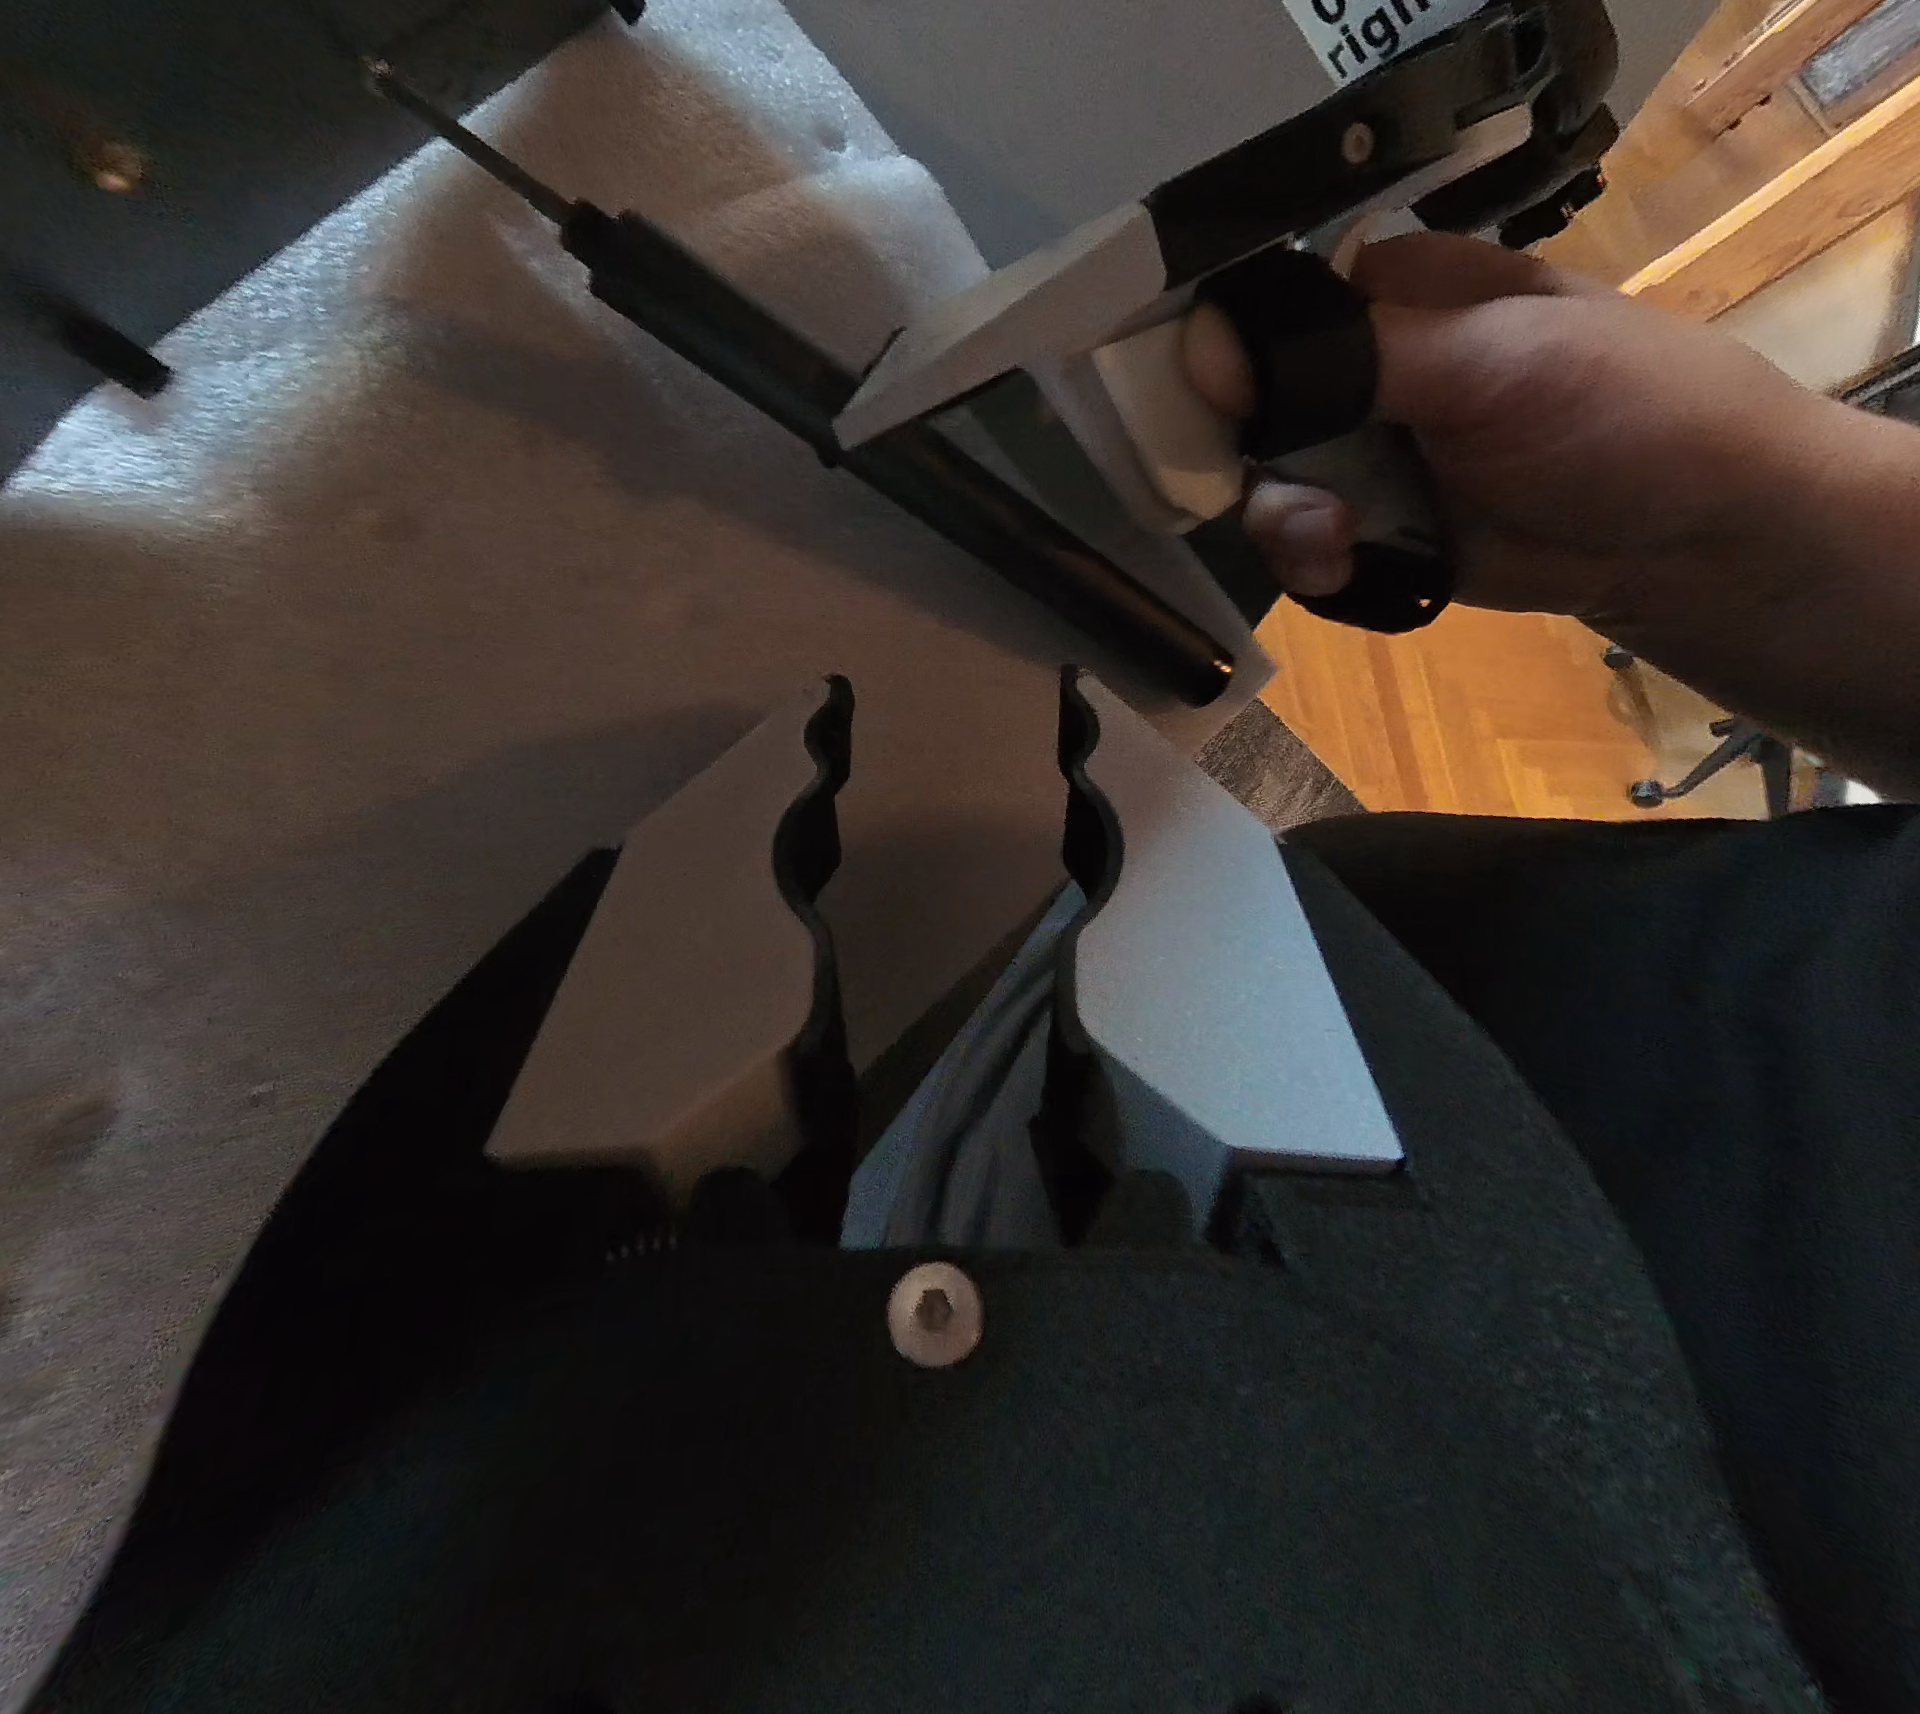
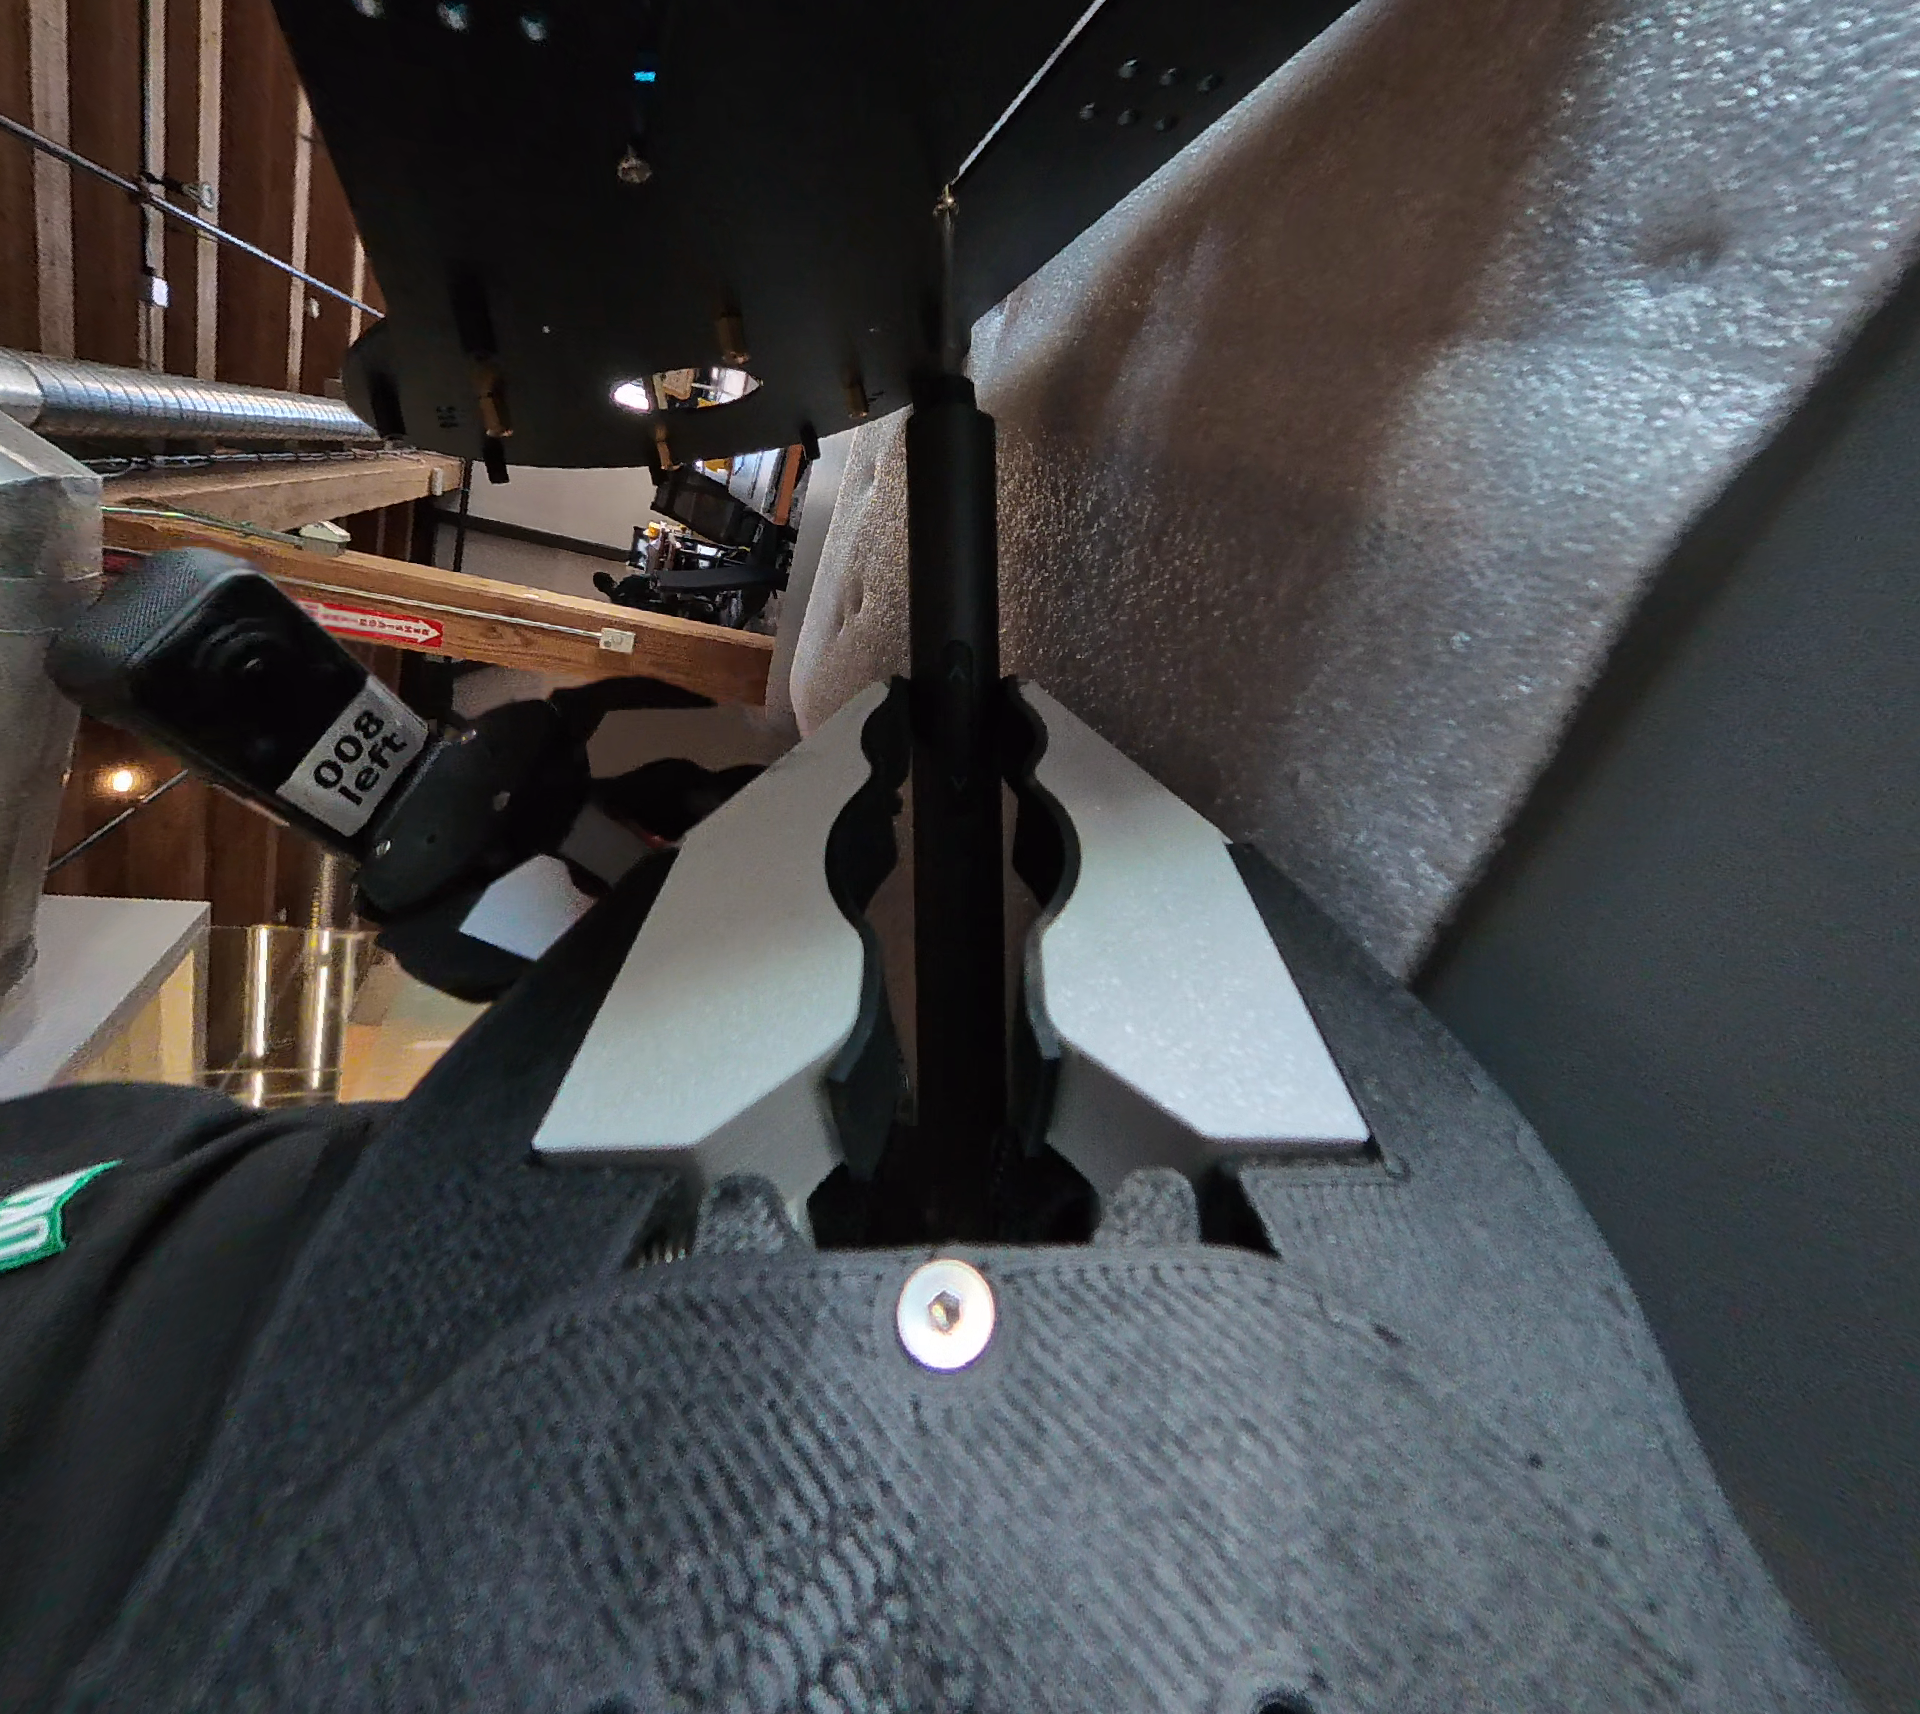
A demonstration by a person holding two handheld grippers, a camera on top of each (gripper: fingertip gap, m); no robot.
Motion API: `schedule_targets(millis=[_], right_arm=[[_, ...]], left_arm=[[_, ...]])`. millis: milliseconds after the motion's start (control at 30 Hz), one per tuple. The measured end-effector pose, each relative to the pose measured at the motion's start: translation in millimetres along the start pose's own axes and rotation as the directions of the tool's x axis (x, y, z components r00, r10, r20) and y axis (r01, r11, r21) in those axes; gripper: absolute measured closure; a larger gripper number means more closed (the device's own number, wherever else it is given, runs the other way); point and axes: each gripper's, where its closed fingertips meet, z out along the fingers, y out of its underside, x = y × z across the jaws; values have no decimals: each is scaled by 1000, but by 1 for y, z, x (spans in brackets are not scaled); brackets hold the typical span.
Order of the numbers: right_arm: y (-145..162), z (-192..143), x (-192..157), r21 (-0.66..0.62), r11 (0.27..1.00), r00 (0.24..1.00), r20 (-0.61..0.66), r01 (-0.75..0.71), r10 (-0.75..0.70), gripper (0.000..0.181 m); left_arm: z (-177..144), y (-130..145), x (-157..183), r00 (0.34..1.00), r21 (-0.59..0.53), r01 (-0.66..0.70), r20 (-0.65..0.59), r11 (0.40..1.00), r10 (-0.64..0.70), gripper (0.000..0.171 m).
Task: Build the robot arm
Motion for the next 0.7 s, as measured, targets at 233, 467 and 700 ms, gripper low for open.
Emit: schedule_targets(millis=[233,467,700], right_arm=[[0,0,0,-21,1000,1000,22,-16,16,165],[0,0,0,-16,1000,999,24,-23,23,165],[0,-1,0,-3,1000,1000,21,-16,16,165]], left_arm=[[14,-13,17,992,41,123,-31,992,-122,133],[22,-20,6,974,16,223,-52,975,-222,134],[37,-14,11,952,-62,267,-138,962,-273,138]])
